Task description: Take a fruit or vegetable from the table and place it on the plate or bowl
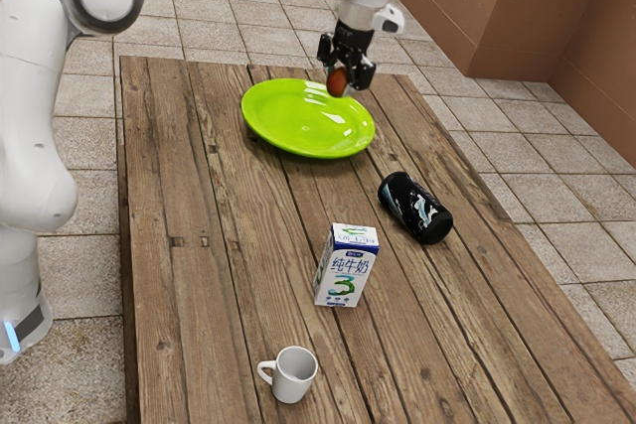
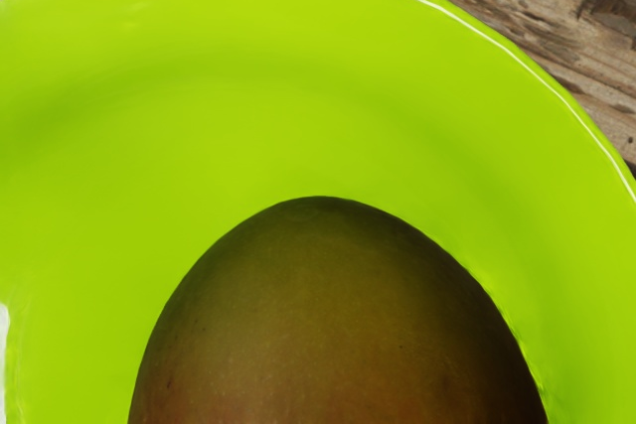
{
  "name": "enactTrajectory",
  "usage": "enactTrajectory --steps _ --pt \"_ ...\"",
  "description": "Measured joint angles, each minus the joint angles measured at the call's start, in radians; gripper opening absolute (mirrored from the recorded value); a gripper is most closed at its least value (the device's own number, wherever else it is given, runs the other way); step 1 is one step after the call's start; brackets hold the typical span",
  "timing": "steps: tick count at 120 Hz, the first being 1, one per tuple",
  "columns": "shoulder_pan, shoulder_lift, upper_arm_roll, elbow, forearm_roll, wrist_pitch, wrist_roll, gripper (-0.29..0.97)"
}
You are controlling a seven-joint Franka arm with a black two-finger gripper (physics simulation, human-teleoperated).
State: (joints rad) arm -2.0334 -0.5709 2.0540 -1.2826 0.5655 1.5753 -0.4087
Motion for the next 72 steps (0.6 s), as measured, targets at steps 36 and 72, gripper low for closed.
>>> enactTrajectory --steps 36,72 --pt "0.044 -0.016 0.015 0.000 0.002 0.015 -0.010 0.37" --pt "0.027 -0.027 0.010 0.001 -0.003 0.021 -0.015 0.64"
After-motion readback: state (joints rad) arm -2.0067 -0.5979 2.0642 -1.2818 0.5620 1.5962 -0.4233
